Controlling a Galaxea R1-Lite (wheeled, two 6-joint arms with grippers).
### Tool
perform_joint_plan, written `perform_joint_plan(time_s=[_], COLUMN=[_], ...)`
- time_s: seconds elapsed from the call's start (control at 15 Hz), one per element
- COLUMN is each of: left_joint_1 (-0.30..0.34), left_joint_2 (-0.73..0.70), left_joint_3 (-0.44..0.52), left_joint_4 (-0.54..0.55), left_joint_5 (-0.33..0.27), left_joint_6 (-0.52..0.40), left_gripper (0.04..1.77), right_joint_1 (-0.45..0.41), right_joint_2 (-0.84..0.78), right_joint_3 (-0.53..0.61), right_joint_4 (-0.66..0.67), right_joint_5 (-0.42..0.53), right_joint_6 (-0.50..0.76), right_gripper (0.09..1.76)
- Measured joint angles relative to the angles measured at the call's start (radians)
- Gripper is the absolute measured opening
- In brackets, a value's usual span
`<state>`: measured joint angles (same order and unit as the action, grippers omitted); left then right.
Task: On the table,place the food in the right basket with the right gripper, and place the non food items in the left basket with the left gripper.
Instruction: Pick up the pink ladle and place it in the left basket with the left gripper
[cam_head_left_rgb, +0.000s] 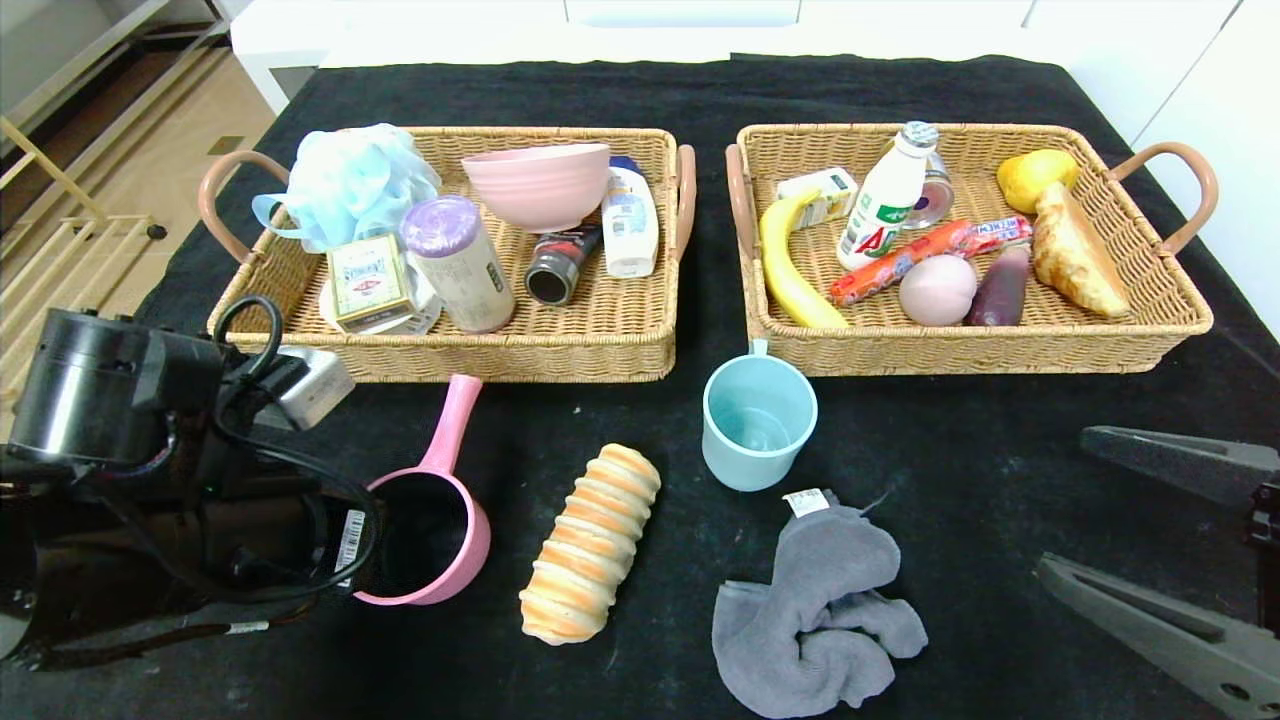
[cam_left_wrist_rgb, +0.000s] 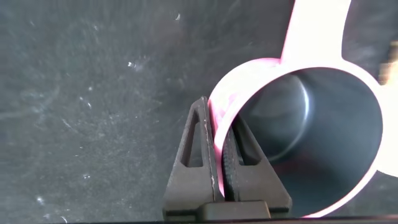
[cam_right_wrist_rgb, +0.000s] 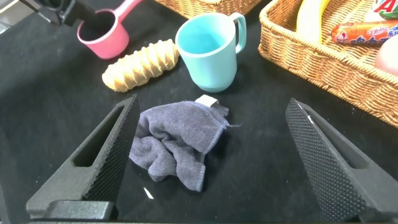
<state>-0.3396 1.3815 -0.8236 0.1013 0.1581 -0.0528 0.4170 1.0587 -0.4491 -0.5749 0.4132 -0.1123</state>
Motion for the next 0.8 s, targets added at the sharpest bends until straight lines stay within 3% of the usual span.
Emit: perform_joint_plan(time_s=[0.33,0.8], left_joint_1=[-0.058,-0.093], left_joint_2=[-0.086,-0.045], left_joint_3=[-0.056,-0.274], left_joint_4=[0.000,-0.040], left_joint_5=[-0.014,-0.041], left_joint_6=[0.007,0.018], left_gripper=[0.18,0.18], right_joint_1=[0.001,0.006], right_joint_2=[-0.003,-0.007], right_joint_3=[0.000,0.000], right_joint_4=[-0.001,0.002], right_joint_5=[0.000,0.000], right_joint_6=[-0.001,-0.002], right_gripper=[1.71,1.71])
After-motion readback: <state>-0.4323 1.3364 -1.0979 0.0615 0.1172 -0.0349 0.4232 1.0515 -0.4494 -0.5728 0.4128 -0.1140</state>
